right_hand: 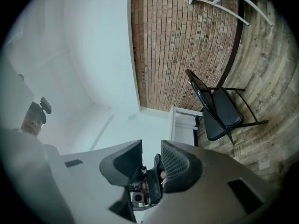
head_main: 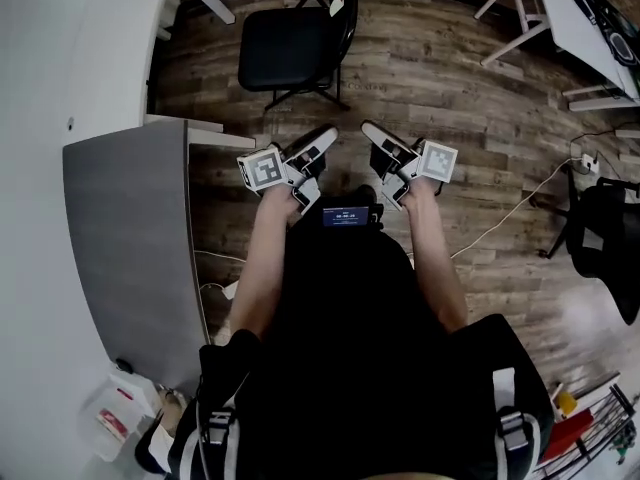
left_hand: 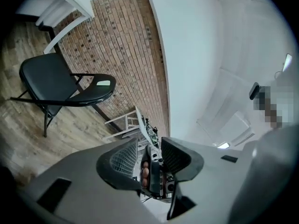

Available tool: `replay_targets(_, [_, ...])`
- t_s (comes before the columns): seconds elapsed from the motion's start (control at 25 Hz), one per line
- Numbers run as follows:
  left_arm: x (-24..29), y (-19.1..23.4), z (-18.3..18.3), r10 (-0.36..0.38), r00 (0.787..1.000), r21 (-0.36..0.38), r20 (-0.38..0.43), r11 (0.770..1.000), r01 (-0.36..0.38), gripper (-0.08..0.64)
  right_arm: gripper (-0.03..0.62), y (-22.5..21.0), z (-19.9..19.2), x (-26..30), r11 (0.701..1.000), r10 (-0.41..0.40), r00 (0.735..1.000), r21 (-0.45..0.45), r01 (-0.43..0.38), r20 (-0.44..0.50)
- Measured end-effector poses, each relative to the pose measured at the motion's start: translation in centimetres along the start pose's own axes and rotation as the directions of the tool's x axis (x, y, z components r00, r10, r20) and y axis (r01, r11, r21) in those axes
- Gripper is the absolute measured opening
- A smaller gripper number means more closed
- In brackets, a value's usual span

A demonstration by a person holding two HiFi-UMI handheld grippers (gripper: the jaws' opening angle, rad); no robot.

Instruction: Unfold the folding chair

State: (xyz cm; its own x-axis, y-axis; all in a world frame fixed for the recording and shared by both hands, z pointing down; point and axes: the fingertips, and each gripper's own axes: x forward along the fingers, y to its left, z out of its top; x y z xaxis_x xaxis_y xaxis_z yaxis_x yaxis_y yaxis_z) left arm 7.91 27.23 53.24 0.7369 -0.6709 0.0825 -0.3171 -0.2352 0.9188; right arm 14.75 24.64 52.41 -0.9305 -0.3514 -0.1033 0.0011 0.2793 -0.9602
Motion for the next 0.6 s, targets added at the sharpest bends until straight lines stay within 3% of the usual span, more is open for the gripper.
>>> replay_targets(0.08, [-0.1,-0.1,0.2,0.019,1.000,0.003,0.012,1.000,-0.019,0.169,0.130,0.3,0.0,-0.1,1.000,0.013,1.000,-0.002,-0.013,-0.005])
replay_targets(0.24, [1.1,-3.3,0.6,-0.054,0.998,0.045,0.031,0.998,0.053,0.169,0.130,1.6,0.4,-0.7,0.999,0.029,0.999,-0.017,-0.030,-0.019])
replay_targets(0.4, [0.5,-4.1,1.6,-0.067,0.997,0.071,0.033,0.995,0.065,0.169,0.130,2.7,0.4,0.4,0.998,0.041,0.999,-0.047,-0.042,-0.035])
replay_targets(0.6, [0.1,-4.2,1.4,-0.077,0.997,0.061,0.031,0.995,0.075,0.169,0.126,3.3,-0.4,0.2,0.998,0.027,0.999,-0.058,-0.029,-0.036])
